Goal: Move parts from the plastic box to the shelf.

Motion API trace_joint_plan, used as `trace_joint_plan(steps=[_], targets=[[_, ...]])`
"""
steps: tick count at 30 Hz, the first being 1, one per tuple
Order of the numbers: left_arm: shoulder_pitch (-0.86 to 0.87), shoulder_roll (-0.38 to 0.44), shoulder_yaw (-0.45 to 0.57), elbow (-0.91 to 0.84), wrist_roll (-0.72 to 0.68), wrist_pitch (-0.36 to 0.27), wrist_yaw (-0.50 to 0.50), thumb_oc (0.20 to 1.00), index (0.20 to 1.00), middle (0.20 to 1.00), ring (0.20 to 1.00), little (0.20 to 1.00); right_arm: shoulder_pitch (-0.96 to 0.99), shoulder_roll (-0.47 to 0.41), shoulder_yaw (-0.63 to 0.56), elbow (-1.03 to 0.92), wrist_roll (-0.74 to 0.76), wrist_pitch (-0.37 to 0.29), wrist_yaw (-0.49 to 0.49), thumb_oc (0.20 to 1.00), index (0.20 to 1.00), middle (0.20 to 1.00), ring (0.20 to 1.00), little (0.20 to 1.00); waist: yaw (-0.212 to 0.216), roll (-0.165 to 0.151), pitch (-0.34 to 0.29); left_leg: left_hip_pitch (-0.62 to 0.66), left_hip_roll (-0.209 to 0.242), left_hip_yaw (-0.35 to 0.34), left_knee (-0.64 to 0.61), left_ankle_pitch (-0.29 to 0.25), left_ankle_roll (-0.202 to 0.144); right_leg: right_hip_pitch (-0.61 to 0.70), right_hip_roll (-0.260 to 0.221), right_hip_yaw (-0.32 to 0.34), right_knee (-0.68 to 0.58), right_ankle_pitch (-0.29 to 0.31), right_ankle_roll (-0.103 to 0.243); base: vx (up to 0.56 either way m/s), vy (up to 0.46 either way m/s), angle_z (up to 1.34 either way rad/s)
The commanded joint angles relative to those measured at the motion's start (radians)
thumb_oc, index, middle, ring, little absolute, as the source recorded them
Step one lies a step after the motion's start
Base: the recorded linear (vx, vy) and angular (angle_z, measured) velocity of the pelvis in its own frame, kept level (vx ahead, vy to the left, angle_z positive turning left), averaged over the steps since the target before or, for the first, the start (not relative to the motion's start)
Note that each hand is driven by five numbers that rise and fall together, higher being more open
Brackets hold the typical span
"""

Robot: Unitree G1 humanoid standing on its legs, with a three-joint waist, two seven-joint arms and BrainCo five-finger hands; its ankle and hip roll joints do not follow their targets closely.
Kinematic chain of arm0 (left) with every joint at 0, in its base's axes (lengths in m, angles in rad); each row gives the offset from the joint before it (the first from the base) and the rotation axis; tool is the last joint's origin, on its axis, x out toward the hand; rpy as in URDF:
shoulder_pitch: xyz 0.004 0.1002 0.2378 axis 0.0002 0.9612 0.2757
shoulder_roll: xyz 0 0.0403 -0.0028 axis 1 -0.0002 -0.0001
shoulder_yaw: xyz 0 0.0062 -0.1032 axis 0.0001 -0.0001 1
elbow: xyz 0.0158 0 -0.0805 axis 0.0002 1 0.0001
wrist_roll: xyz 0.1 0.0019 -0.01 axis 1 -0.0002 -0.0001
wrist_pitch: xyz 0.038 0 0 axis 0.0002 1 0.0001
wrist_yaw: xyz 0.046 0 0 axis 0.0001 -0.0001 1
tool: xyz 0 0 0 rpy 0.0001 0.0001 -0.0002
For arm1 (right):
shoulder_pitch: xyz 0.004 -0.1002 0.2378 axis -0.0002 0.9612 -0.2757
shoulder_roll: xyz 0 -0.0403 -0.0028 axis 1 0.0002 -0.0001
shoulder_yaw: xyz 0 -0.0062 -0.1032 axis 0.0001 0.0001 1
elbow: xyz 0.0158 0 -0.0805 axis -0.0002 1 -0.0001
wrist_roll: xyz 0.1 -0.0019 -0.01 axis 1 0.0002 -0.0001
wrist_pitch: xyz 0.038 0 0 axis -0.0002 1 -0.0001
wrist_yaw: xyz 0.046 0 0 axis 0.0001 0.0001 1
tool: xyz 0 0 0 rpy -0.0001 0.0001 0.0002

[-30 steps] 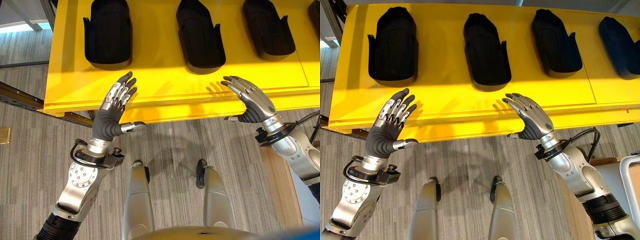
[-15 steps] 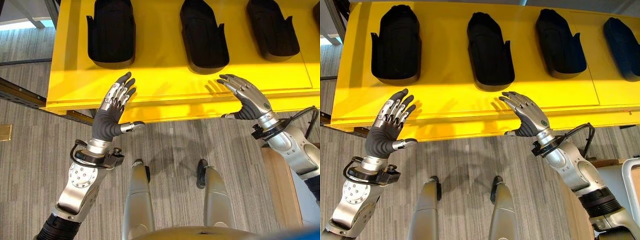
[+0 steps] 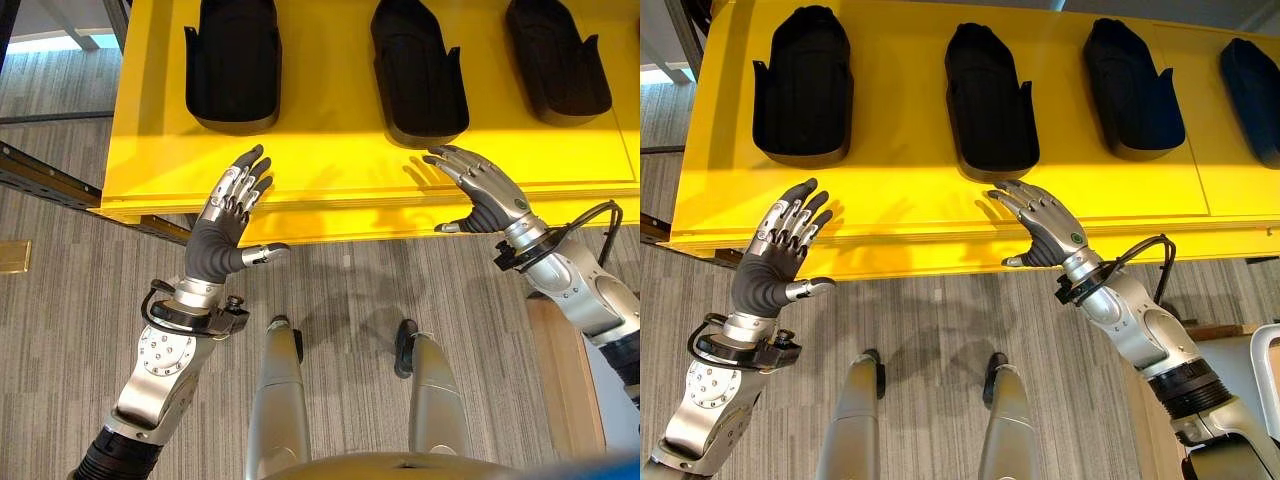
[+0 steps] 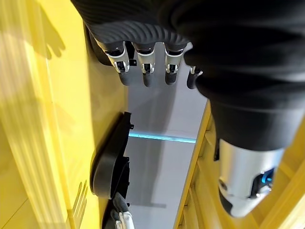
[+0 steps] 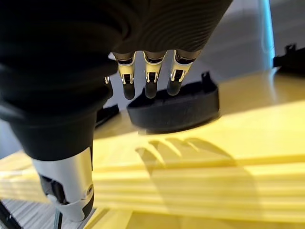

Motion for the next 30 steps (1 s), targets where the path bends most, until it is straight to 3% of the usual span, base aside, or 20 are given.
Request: trace_joint_plan(steps=[1,30], targets=[[-0.006,-0.001,-0.005,-0.040,0.032,-0.059,0.001,1.000,1.000,1.000,1.000,1.000,-0.039,-0.003,0.002,0.011,0.025,-0.002,-0.016,1.000,1.000,1.000,1.000,1.000,0.005,0.004,-0.035,-0.015,0.019,-0.031,-0.101,0.151,0.035,-0.033,0.001,0.063,0.015,0.117,-0.016,0.00,0.000,0.00],[0.000,0.001,0.006,-0.034,0.019,-0.059,-0.001,1.000,1.000,1.000,1.000,1.000,-0.197,-0.028,0.058,0.125,0.002,0.029,-0.040,1.000,1.000,1.000,1.000,1.000,0.022,0.011,-0.035,-0.037,0.016,-0.036,-0.088,0.150,0.039,-0.057,0.001,0.061,0.037,0.111,-0.019,0.00,0.000,0.00]])
